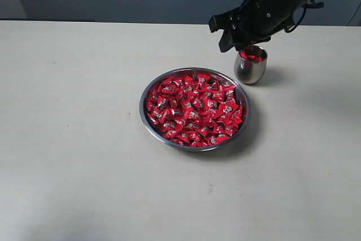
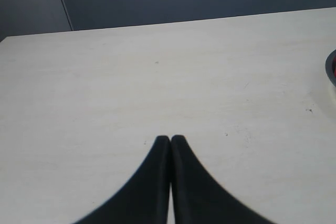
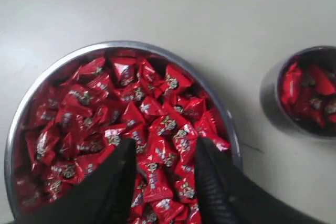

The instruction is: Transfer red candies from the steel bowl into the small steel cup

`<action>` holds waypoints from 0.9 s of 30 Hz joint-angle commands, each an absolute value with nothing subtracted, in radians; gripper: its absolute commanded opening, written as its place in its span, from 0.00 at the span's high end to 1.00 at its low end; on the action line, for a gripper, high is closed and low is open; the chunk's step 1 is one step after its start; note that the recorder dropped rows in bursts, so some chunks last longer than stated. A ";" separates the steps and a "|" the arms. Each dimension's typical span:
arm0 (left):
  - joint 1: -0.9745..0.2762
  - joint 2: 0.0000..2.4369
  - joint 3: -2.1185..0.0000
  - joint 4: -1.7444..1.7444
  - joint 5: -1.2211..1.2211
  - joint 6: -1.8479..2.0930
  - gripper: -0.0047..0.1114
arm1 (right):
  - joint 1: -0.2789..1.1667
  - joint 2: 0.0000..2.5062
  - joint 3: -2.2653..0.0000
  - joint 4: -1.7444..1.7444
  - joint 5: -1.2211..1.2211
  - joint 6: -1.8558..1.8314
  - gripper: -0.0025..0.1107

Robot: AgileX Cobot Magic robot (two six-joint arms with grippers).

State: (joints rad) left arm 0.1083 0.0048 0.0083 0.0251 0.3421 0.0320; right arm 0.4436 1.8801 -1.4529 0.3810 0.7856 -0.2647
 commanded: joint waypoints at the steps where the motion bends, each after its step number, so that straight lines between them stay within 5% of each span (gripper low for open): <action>1: 0.108 0.000 0.000 0.027 0.334 0.029 0.96 | 0.504 1.861 -1.395 0.391 0.738 -0.277 0.65; 10: 0.108 0.000 0.000 0.027 0.334 0.029 0.96 | 0.658 1.976 -1.448 0.361 0.597 -0.340 0.65; 19: 0.108 0.000 0.000 0.027 0.334 0.029 0.96 | 0.687 2.213 -1.789 0.294 0.836 -0.357 0.65; 27: 0.108 0.000 0.000 0.027 0.334 0.029 0.96 | 0.708 2.288 -1.840 0.229 0.876 -0.357 0.65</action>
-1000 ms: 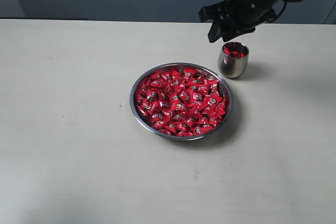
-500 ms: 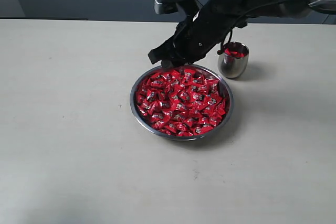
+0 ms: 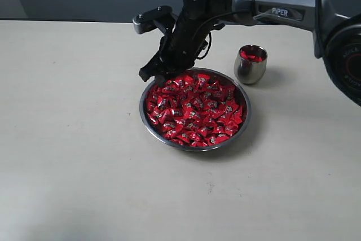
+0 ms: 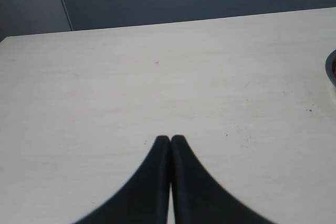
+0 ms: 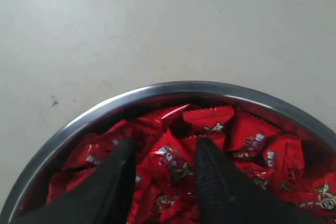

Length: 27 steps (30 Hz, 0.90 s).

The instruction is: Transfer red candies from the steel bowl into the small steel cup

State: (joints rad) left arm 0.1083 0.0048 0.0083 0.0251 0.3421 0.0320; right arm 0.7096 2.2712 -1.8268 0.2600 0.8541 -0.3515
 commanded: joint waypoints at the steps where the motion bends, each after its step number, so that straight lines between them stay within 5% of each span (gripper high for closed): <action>1: 0.108 0.000 0.000 0.027 0.334 0.029 0.96 | 0.708 2.294 -1.840 0.224 0.878 -0.357 0.65; 27: 0.108 0.000 0.000 0.027 0.334 0.029 0.96 | 0.710 2.359 -1.840 0.203 0.860 -0.400 0.65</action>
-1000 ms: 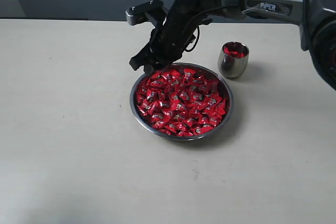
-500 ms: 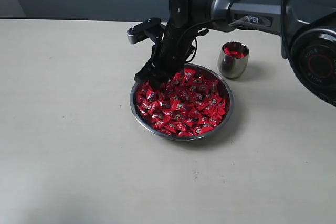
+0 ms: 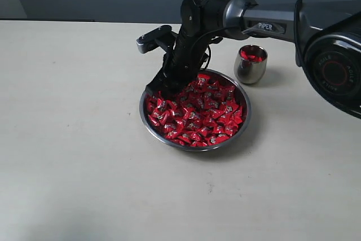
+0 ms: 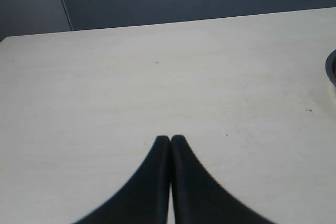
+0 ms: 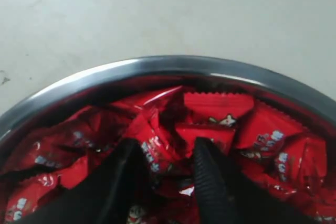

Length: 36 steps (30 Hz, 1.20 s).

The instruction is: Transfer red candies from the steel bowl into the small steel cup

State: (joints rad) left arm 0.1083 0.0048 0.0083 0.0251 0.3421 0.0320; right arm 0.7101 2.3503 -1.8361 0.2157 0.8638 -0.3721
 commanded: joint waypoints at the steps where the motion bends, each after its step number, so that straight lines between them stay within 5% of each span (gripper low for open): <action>1: 0.108 0.000 0.000 0.027 0.334 0.029 0.96 | 0.710 2.359 -1.840 0.203 0.860 -0.400 0.65; 7: 0.108 0.000 0.000 0.027 0.334 0.029 0.96 | 0.710 2.359 -1.840 0.203 0.839 -0.400 0.69; 10: 0.108 0.000 0.000 0.027 0.334 0.029 0.96 | 0.710 2.359 -1.840 0.191 0.835 -0.400 0.86; 11: 0.108 0.000 0.000 0.027 0.334 0.029 0.96 | 0.710 2.359 -1.840 0.189 0.833 -0.400 0.99; 36: 0.108 0.000 0.000 0.027 0.334 0.029 0.96 | 0.707 2.248 -1.939 -0.095 1.185 0.106 0.99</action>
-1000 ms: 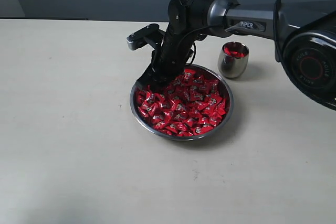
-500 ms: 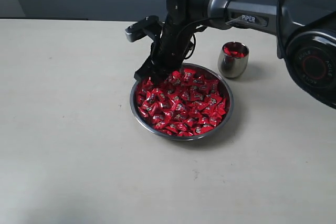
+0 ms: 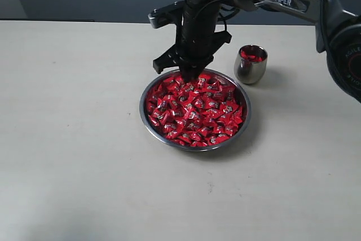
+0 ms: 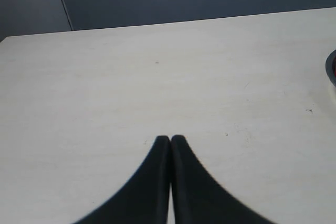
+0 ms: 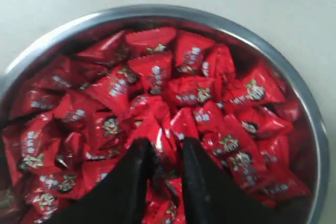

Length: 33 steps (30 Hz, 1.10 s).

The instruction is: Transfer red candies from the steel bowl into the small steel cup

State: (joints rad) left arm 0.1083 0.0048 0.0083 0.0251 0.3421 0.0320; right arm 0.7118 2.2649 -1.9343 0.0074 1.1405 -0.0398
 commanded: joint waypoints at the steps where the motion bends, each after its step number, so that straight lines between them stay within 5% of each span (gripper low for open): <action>1: 0.108 0.000 0.000 0.027 0.334 0.029 0.96 | 0.707 2.248 -1.939 -0.115 1.191 0.138 0.99; 23: 0.108 0.000 0.000 0.027 0.334 0.029 0.96 | 0.674 2.168 -1.939 -0.127 1.221 0.075 0.99; 33: 0.108 0.000 0.000 0.027 0.334 0.029 0.96 | 0.299 2.104 -1.939 0.086 1.167 -0.107 0.99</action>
State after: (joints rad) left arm 0.1083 0.0048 0.0083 0.0251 0.3421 0.0320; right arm 0.3392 2.0959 -1.9343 0.0177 1.1850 -0.0682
